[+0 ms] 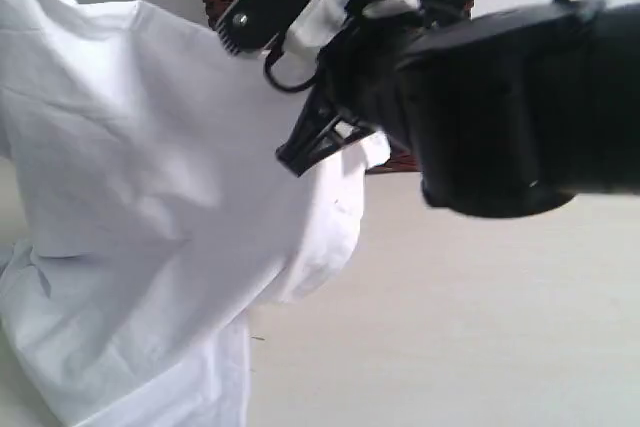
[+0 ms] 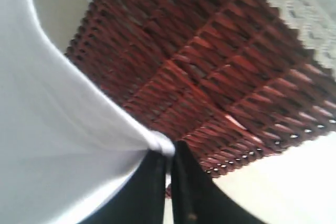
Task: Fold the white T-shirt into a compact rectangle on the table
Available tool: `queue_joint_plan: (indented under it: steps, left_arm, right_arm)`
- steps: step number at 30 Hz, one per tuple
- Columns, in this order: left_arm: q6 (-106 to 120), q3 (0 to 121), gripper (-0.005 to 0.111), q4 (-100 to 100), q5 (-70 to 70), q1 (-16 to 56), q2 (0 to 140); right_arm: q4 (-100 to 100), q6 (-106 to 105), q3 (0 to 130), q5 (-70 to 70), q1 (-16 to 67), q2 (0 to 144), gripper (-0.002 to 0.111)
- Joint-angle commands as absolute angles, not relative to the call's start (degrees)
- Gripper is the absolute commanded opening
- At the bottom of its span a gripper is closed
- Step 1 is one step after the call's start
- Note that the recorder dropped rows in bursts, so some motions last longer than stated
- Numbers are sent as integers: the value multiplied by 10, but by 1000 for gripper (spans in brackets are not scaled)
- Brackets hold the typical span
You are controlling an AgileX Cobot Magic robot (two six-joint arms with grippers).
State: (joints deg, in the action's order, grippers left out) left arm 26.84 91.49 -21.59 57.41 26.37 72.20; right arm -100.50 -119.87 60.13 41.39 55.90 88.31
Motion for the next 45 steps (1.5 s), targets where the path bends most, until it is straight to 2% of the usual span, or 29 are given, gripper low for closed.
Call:
queue_joint_plan:
  steps: [1,5,9,15,19,24,29,37,45]
  left_arm:
    - [248,947,0,-311,511,261,717]
    - [186,996,0,-497,380,261,724]
    - [47,1007,0,-666,370,261,728]
    - [0,1007,0,-643,392,261,679]
    - [21,986,0,-551,471,261,646]
    - [130,884,0,-457,560,261,583]
    - [161,782,0,-447,636,261,518]
    - [232,744,0,-331,700,261,415]
    - [257,690,0,-79,700,261,347]
  right_arm:
    - [-954,-1213,659,420,510,822,0]
    - [-864,-1213,793,428,466,808,0]
    - [-839,-1213,887,418,450,806,0]
    - [-894,-1212,891,419,451,767,0]
    - [-908,-1212,832,421,481,721,0]
    - [-907,-1212,675,449,521,669,0]
    - [-913,-1212,537,482,556,605,0]
    - [-999,-1212,454,482,670,505,0]
    - [-999,-1212,396,547,921,489,0]
